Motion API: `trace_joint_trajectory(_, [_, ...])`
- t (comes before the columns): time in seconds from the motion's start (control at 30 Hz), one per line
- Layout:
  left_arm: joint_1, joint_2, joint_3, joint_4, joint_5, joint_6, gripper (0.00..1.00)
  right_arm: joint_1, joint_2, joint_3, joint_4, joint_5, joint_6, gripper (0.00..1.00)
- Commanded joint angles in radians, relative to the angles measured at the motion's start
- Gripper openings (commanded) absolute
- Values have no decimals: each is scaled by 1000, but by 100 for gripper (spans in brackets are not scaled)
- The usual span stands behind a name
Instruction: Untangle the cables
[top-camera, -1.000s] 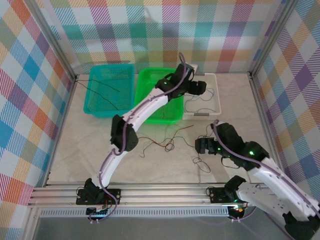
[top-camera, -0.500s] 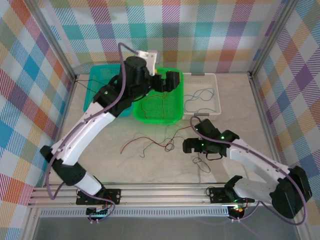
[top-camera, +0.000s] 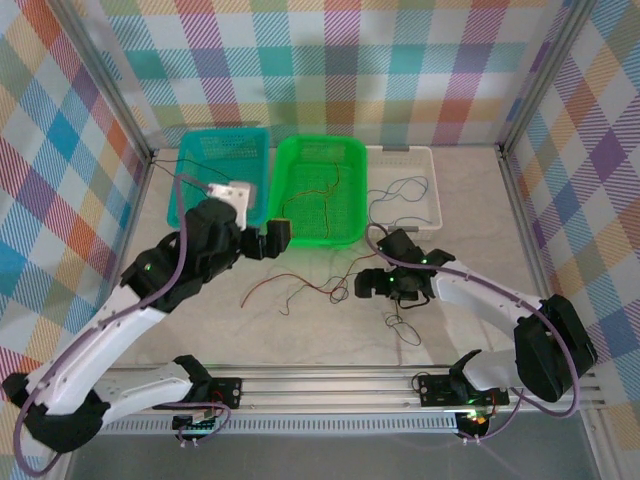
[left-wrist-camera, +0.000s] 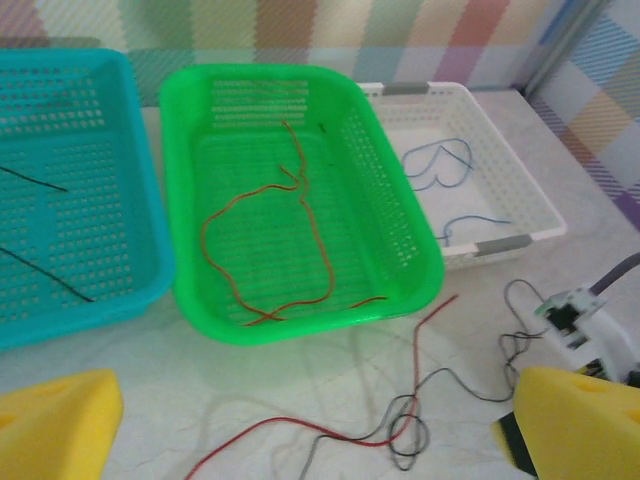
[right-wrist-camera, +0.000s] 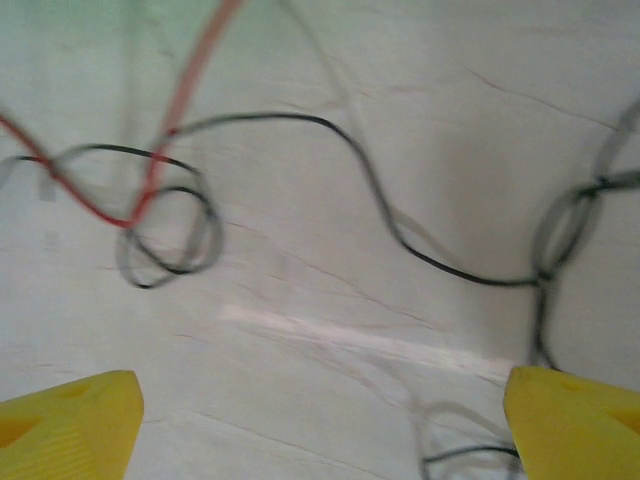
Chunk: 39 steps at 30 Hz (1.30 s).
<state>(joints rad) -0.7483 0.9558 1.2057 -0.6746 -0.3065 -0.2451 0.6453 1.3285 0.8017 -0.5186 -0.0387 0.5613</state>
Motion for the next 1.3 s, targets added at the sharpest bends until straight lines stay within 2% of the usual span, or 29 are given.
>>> trace_joint_trajectory(0.0, [3,-75,-108,62,-76,30,100,23,41,43,116,-125,-8,93])
trace_joint_trajectory(0.13, [4,-125,-180,93,-124,29,100,46,151,65,202,-187,27,87])
trace_joint_trajectory(0.33, [5,-136,-222,105,-148,18,100,71,214,74,317,-146,68,78])
trace_joint_trajectory(0.63, [6,-118,-242,115,-148,23,100,74,325,91,385,-96,98,58])
trace_joint_trajectory(0.77, [6,-117,-242,114,-148,27,100,74,331,72,406,-63,110,54])
trace_joint_trajectory(1.03, [6,-106,-247,118,-140,28,100,74,338,44,509,-67,98,27])
trace_joint_trajectory(1.27, [6,-108,-250,121,-139,29,100,76,334,17,570,-78,71,19])
